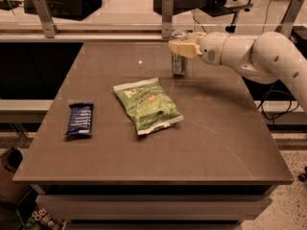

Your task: Knock redbull can over

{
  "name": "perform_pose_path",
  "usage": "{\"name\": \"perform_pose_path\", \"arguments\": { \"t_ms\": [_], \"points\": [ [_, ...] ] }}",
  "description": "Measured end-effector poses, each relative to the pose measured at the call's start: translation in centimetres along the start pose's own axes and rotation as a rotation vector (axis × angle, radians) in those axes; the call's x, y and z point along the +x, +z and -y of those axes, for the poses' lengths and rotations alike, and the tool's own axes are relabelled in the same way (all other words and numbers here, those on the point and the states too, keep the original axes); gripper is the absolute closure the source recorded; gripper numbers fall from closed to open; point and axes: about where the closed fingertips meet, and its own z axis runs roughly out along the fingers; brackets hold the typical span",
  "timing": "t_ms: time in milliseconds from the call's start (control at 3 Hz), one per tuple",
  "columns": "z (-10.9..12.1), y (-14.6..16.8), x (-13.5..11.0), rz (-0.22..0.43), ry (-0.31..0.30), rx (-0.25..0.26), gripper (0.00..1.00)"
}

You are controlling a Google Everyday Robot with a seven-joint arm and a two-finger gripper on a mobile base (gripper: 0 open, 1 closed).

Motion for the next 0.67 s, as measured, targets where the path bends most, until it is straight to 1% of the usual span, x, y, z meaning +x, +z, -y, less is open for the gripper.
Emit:
{"name": "perform_pose_path", "arguments": {
  "t_ms": [333, 667],
  "points": [
    [1.8, -1.0, -0.3, -0.053, -0.008, 0.027, 1.0],
    [2.6, -2.2, -0.1, -0.152, -0.019, 0.053, 1.0]
  ]
}}
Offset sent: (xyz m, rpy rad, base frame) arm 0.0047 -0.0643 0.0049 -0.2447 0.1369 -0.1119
